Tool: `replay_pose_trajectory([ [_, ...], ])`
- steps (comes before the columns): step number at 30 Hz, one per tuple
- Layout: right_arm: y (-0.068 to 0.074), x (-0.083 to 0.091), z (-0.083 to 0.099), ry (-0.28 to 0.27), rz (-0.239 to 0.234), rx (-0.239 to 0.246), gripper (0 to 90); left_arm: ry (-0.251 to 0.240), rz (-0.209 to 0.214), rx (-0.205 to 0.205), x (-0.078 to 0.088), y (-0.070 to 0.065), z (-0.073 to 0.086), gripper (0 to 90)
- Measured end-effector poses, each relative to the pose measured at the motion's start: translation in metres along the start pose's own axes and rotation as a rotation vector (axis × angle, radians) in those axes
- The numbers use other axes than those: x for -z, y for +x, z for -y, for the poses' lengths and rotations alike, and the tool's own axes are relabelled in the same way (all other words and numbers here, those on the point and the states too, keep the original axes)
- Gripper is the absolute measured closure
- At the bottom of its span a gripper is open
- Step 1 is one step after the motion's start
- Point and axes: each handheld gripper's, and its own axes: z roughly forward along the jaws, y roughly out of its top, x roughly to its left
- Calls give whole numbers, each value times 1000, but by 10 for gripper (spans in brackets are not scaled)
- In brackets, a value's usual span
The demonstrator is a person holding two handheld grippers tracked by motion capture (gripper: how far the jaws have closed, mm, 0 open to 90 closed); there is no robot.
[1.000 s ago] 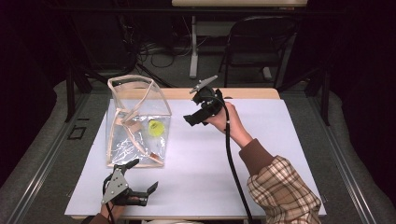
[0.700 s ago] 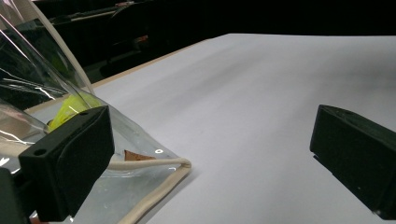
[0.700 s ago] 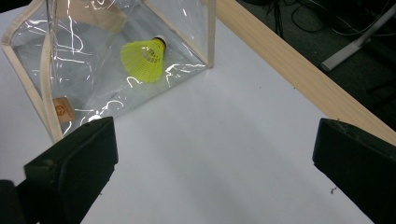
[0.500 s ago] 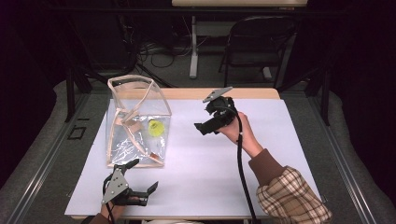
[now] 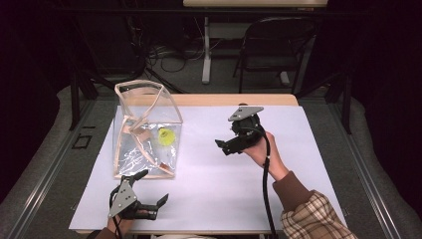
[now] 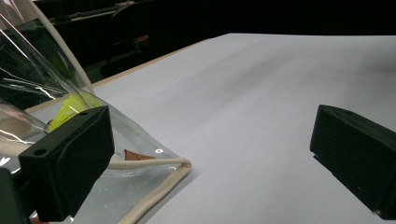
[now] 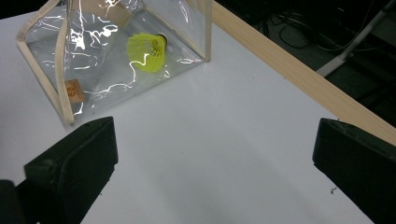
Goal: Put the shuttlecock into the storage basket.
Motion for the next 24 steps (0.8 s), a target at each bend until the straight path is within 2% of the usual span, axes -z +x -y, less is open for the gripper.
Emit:
replay_pose_trajectory([
  [11, 5, 19, 26, -65, -3, -2, 0, 0, 0, -1, 0, 0, 0, 0],
  [20, 12, 33, 49, -110, 3, 11, 0, 0, -2, 0, 0, 0, 0, 0],
  [24, 15, 39, 58, -135, 15, 30, 0, 0, -2, -1, 0, 0, 0, 0],
])
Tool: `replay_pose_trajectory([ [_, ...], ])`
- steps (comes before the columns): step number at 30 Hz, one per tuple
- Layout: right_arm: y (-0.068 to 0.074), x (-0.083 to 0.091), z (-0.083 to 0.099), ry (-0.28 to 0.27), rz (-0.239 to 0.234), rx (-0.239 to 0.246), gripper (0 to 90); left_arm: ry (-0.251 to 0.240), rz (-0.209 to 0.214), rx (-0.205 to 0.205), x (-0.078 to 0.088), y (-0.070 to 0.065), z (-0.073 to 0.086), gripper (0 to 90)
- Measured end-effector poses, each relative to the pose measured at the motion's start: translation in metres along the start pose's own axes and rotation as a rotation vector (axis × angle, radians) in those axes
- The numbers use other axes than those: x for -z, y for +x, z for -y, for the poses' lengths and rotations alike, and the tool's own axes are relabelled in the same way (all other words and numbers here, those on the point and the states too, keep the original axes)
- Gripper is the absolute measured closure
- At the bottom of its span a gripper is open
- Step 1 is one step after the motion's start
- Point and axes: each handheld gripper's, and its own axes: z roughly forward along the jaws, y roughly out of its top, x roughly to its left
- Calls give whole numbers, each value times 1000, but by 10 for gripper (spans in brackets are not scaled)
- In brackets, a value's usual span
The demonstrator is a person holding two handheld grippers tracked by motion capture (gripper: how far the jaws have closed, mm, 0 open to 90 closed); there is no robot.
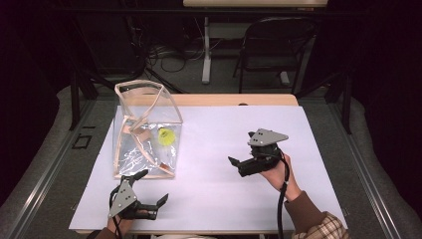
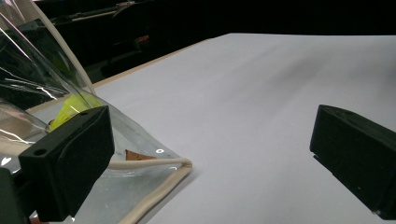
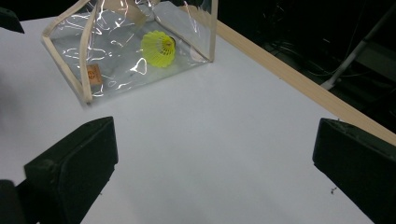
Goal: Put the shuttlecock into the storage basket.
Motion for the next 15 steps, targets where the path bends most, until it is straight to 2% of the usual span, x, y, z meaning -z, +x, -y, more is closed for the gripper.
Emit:
replay_pose_trajectory([
  [9, 9, 13, 21, -18, 24, 31, 0, 0, 1, -1, 0, 0, 0, 0],
  [15, 12, 22, 36, -42, 27, 34, 0, 1, 1, -1, 0, 0, 0, 0],
])
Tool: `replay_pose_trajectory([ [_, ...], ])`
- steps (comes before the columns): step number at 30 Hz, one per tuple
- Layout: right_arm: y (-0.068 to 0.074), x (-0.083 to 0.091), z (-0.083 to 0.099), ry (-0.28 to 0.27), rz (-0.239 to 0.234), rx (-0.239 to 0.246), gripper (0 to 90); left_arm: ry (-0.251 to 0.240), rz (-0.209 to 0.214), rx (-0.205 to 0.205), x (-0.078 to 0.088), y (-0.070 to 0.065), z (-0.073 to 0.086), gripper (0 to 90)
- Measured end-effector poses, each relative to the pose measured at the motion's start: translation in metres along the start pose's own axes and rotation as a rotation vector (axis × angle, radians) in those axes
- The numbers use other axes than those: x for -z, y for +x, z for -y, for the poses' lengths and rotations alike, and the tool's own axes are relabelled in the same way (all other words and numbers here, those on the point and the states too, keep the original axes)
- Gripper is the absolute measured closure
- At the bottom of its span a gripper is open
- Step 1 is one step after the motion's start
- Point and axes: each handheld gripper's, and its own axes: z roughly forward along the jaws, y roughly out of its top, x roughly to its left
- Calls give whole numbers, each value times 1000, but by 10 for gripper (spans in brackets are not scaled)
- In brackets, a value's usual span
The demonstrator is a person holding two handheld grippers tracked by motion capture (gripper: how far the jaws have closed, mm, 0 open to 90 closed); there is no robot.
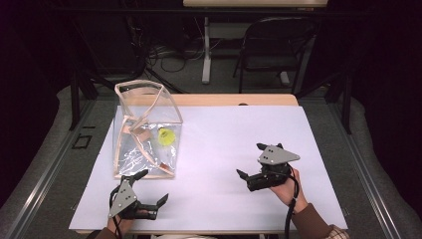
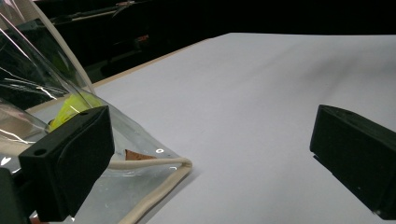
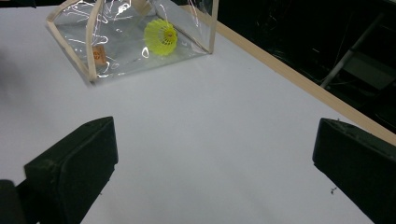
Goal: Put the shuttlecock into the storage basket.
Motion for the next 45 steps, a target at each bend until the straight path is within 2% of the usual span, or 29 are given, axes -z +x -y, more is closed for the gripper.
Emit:
replay_pose_trajectory([
  [14, 7, 9, 28, -26, 8, 21, 0, 1, -1, 1, 0, 0, 0, 0],
  [26, 10, 18, 55, -63, 18, 3, 0, 4, -1, -2, 0, 0, 0, 0],
  [45, 17, 31, 77, -109, 56, -19, 0, 7, 1, -4, 0, 0, 0, 0],
])
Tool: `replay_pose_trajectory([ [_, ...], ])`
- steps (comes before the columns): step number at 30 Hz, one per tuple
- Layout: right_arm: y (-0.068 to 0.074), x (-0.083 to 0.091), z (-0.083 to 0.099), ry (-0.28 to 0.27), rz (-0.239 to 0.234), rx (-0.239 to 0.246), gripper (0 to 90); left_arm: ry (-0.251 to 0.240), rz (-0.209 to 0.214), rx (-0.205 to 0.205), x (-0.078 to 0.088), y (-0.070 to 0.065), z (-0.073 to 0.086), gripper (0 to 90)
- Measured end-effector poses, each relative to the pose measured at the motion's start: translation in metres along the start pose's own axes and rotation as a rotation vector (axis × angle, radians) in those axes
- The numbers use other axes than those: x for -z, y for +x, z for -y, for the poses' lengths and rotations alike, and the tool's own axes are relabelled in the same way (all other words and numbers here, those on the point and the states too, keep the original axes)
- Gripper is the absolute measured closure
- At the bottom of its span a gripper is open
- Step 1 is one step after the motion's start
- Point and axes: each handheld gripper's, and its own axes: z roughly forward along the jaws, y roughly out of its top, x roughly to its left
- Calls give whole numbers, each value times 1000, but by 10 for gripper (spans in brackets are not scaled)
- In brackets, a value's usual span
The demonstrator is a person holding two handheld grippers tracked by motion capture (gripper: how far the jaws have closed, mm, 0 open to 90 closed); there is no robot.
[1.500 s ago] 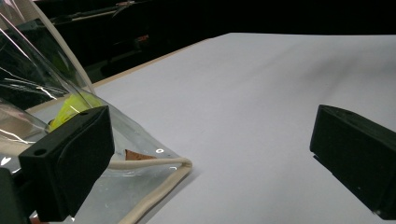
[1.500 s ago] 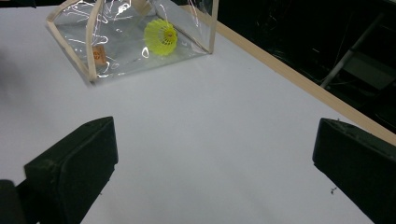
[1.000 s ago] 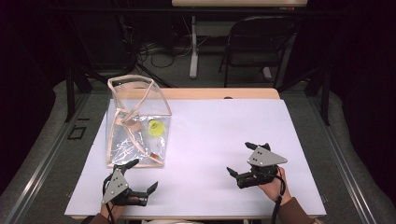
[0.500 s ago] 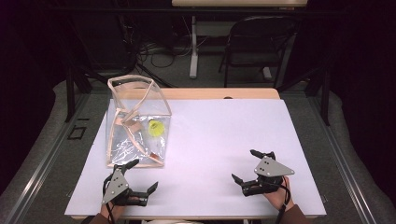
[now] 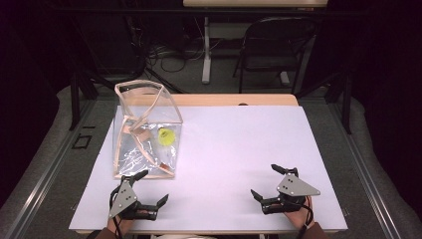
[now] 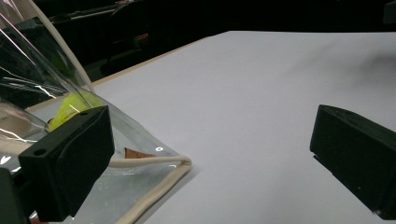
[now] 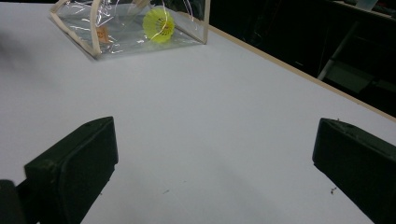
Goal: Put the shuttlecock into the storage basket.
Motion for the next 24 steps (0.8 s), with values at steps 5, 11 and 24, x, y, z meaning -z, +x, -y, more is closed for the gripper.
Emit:
replay_pose_trajectory([
  [5, 4, 4, 4, 0, 13, 13, 0, 2, 2, -2, 0, 0, 0, 0],
  [11, 6, 5, 7, -3, 10, 30, 0, 3, 4, -1, -1, -1, 0, 0],
  [24, 7, 6, 7, -3, 5, 50, 0, 5, 5, -1, -2, -1, 0, 0],
])
